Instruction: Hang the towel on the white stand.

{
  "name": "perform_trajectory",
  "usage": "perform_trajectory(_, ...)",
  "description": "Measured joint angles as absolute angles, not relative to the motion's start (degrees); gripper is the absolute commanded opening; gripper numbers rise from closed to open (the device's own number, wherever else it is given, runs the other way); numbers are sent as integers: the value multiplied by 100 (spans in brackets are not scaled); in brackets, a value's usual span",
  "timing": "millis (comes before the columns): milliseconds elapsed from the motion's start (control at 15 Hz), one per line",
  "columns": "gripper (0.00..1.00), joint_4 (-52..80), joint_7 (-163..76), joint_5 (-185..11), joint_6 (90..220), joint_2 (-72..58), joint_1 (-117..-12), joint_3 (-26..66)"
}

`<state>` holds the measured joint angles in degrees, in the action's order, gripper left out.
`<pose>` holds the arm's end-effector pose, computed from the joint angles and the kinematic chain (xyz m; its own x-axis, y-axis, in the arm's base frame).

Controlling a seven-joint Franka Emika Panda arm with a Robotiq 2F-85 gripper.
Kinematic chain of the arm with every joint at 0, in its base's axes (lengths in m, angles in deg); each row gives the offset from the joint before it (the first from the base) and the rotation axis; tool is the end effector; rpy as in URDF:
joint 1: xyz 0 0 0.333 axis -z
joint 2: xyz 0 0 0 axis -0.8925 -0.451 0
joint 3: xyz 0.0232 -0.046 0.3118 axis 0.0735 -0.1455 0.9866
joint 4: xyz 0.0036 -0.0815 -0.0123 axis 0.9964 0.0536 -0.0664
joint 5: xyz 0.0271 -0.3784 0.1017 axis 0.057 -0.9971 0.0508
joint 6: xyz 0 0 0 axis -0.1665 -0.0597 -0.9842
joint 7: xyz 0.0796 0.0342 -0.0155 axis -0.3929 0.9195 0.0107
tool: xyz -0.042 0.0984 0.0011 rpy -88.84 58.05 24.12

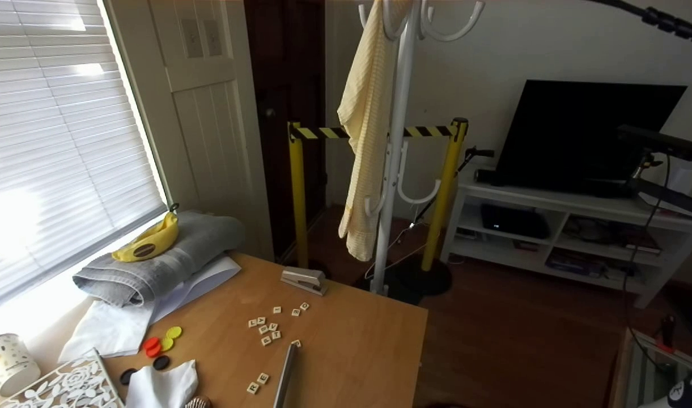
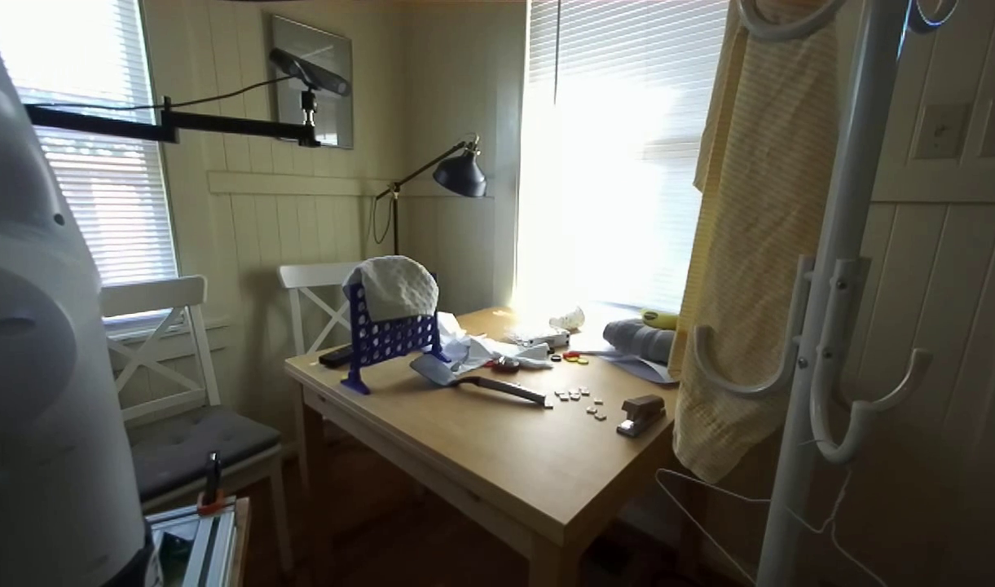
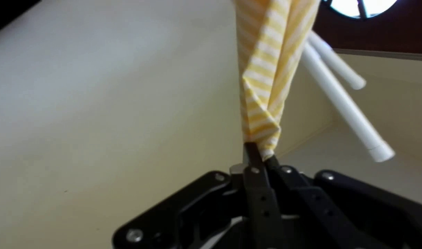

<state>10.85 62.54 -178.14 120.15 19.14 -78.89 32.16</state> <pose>0.4833 0.1273 0.8355 -0.4744 -0.1787 0.8620 -0.6962 -0.5232 -0.4916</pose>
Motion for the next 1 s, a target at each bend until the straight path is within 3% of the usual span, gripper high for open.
perform_trajectory(333,1,2430,6783,-16653,12066,2837,-7403,2795)
perform_trajectory(1000,1,4277,5417,-14379,15354,3355,-6818,1440)
